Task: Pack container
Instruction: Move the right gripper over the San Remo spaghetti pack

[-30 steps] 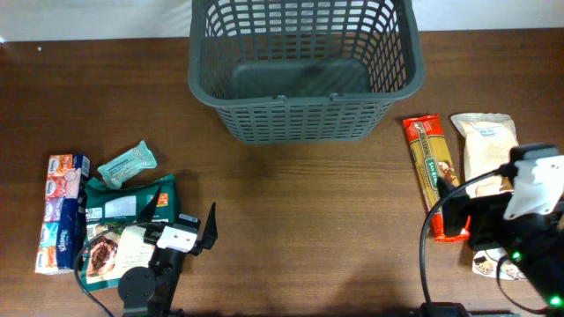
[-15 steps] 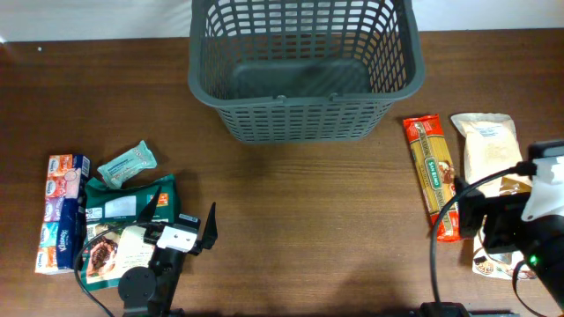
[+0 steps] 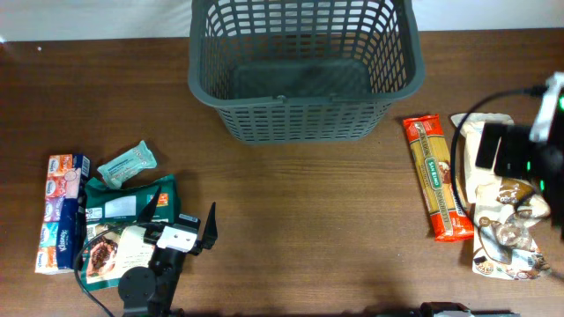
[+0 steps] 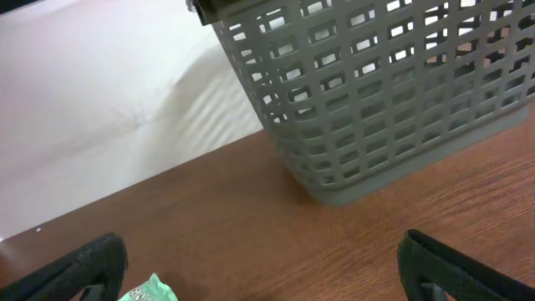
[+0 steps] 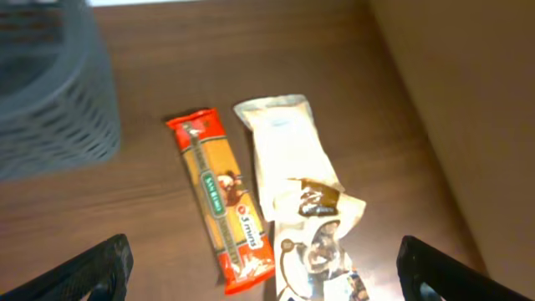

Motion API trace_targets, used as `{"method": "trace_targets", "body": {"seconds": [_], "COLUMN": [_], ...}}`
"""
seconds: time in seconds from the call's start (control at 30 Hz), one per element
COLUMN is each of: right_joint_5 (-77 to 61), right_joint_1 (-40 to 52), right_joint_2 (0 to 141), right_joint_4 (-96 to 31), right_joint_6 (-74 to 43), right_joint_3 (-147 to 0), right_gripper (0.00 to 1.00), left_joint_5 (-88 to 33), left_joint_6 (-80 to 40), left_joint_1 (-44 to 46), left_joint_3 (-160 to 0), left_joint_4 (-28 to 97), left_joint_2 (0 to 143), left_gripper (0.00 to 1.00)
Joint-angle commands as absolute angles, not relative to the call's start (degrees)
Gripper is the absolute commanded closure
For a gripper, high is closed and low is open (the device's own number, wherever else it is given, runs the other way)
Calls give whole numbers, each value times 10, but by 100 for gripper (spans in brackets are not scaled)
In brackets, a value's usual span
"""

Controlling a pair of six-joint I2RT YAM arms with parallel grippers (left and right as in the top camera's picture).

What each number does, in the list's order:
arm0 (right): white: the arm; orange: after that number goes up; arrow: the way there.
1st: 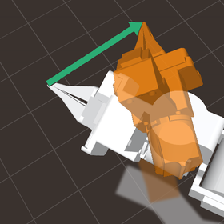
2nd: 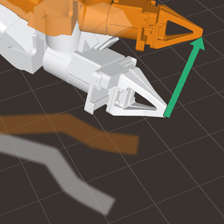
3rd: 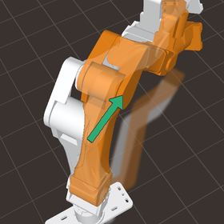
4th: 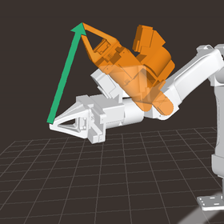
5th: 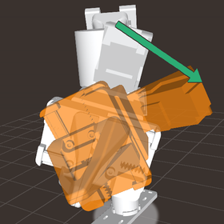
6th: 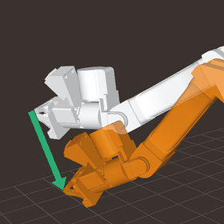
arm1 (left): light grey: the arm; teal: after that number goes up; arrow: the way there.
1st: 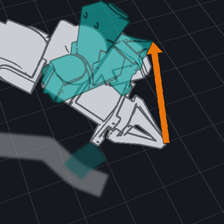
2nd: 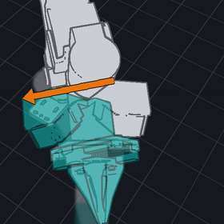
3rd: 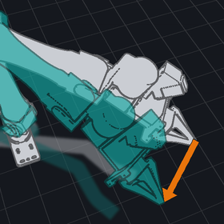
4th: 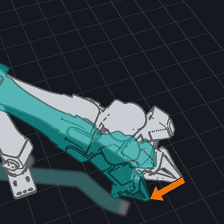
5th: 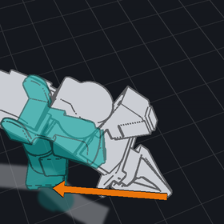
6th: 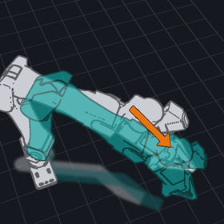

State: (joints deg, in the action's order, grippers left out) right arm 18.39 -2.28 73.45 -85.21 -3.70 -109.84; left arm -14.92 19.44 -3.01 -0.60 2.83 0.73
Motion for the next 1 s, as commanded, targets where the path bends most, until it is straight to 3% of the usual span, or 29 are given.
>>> {"method": "trace_targets", "body": {"seconds": [0.0, 0.27, 0.6, 0.97], "right_joint_5": [222, 281, 13, -46], "right_joint_1": [-27, -65, -194, -207], "right_joint_2": [772, 804, 825, 884], "right_joint_4": [-869, -871, -844, -855], "right_joint_6": [-65, -133, -23, 28], "right_joint_3": [-1153, -1161, -1156, -1156], "right_gripper": [1, 1, 1, 1], "left_joint_5": [-147, -147, -147, -147], "left_joint_6": [189, 189, 189, 189], "left_joint_1": [-28, -28, -28, -28], "left_joint_3": [-5, -5, -5, -5], "left_joint_4": [33, 33, 33, 33], "left_joint_2": [3, 3, 3, 3], "left_gripper": [1, 1, 1, 1]}}
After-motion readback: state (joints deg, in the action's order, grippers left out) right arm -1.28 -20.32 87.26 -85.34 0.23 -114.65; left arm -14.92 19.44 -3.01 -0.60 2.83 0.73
